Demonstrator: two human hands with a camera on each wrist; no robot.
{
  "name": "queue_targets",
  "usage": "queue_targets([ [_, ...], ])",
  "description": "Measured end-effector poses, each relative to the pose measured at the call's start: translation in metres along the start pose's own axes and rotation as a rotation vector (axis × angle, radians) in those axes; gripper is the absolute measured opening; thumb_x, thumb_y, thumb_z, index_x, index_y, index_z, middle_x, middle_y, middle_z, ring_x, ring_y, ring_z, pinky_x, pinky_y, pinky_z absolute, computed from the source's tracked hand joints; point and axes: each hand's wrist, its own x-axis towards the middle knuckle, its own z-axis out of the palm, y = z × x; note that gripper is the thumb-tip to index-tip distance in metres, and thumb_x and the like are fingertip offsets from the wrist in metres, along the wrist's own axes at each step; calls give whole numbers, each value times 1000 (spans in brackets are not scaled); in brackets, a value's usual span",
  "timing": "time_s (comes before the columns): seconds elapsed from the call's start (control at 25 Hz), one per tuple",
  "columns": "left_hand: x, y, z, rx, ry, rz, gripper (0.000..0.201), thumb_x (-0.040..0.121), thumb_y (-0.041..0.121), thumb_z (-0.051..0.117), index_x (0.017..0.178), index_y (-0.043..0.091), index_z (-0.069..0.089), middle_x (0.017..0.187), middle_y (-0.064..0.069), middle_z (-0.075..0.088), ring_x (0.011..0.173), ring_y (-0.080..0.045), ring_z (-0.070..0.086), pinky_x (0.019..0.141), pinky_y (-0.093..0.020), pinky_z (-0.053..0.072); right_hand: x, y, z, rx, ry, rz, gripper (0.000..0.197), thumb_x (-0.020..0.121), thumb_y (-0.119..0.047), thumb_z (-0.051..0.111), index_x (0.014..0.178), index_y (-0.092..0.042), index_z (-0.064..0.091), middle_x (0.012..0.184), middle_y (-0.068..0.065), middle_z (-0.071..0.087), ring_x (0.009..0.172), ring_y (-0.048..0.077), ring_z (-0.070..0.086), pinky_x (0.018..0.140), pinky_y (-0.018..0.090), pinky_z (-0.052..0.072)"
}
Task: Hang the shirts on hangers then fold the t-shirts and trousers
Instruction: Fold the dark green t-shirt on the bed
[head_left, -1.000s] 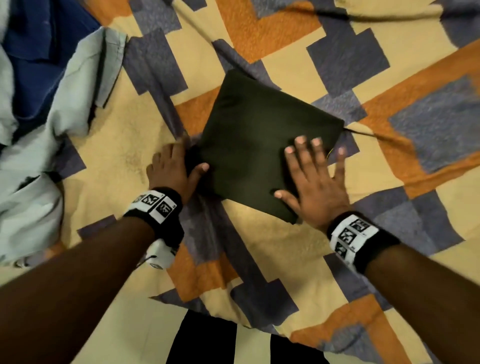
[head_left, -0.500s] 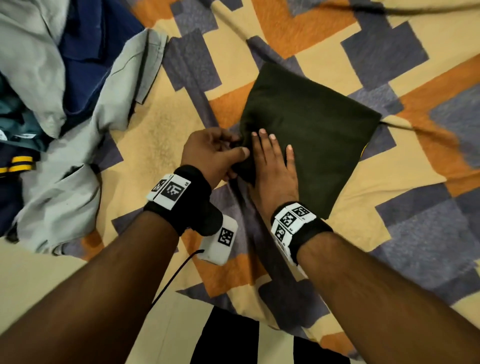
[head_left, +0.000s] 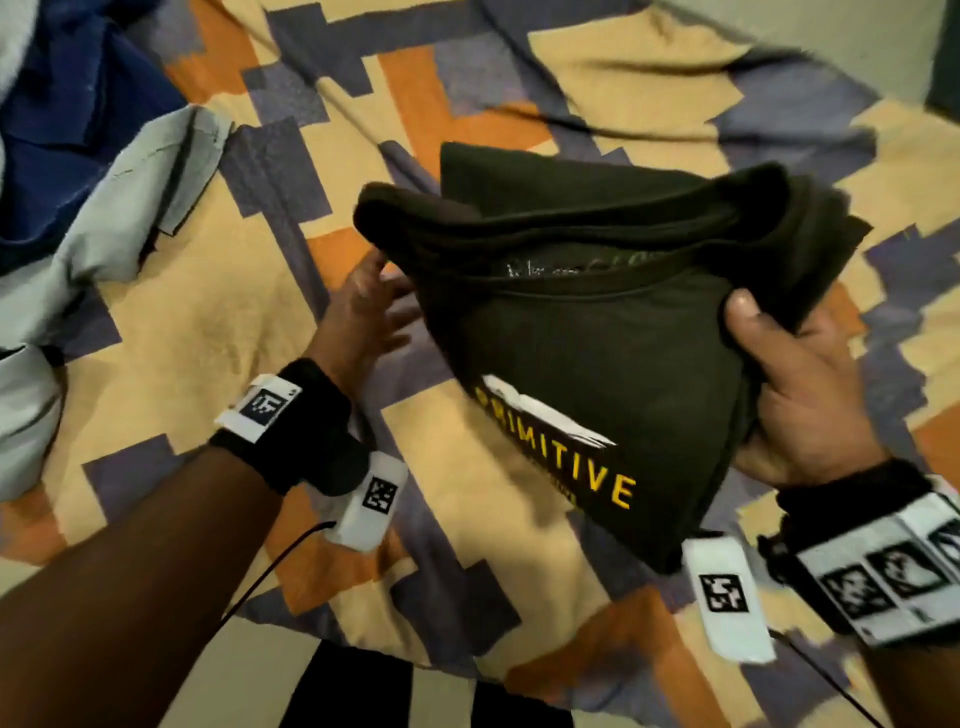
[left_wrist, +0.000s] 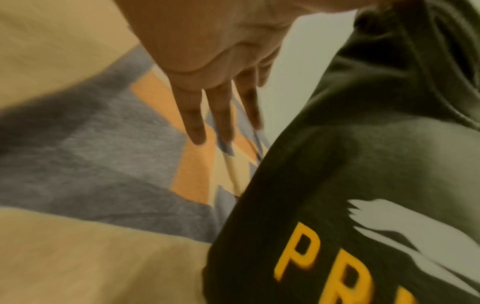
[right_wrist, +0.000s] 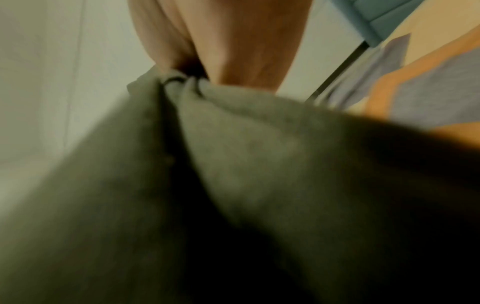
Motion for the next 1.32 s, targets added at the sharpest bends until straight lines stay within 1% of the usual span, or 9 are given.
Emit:
queue_targets([
  [0.12,-8,-18,44,-51,-227,-42,84,48,73,76,115,23,62,111,4,69,107,-16,64,86,-27,53,12,27,-55,-97,109,223,33,86,-21,58,117,-11,66,103,8,73,92,22,70,80,38,58],
  [0.28,4,-97,72,262,54,-215,48,94,41,52,127,6,53,113,-6,62,111,-25,59,63,-9,50,26,137,-141,-688,249,217,34,72,-40,75,97,-28,56,94,9,63,94,30,62,89,54,49],
  [0.44,9,-136,65,279,198,-194,68,73,45,74,132,19,52,119,0,63,105,-20,62,83,-31,52,8,181,-162,-770,258,305,33,74,-34,79,92,-26,53,78,-1,54,76,19,55,76,36,49],
  [0.64,0,-138,73,399,299,-21,44,90,17,62,129,20,43,112,-1,61,98,-17,62,77,-31,54,10,175,-150,-669,282,252,30,80,-30,75,101,-21,55,74,-11,50,71,9,53,72,29,44],
  [0.84,7,-136,75,530,254,47,40,91,18,60,129,25,46,122,4,55,111,-13,53,91,-33,47,51,174,-143,-743,323,87,44,74,-34,78,108,-20,54,101,3,59,90,19,58,79,32,50],
  [1.04,11,-142,70,588,287,13,31,93,26,57,121,36,50,135,-3,45,120,-21,48,103,-45,43,60,177,-142,-787,300,325,48,59,-55,78,88,-18,67,98,2,67,87,20,65,83,38,55],
  [1.16,15,-137,67,625,290,-6,34,93,33,57,126,24,53,128,-2,45,110,-16,48,99,-36,43,55,166,-138,-614,188,431,29,71,-33,80,84,-9,69,85,7,74,81,26,70,77,43,58],
  [1.24,7,-141,62,619,286,-47,47,83,53,63,117,21,57,124,1,45,106,-15,51,98,-40,47,39,156,-133,-374,130,395,10,84,-15,71,93,-10,69,96,9,73,89,24,69,82,38,56],
  [1.32,-12,-152,56,657,292,-137,66,66,70,68,111,23,59,123,2,44,109,-18,54,97,-42,48,18,154,-133,-165,97,410,20,87,-5,64,106,-12,63,109,9,71,99,21,67,87,35,55],
])
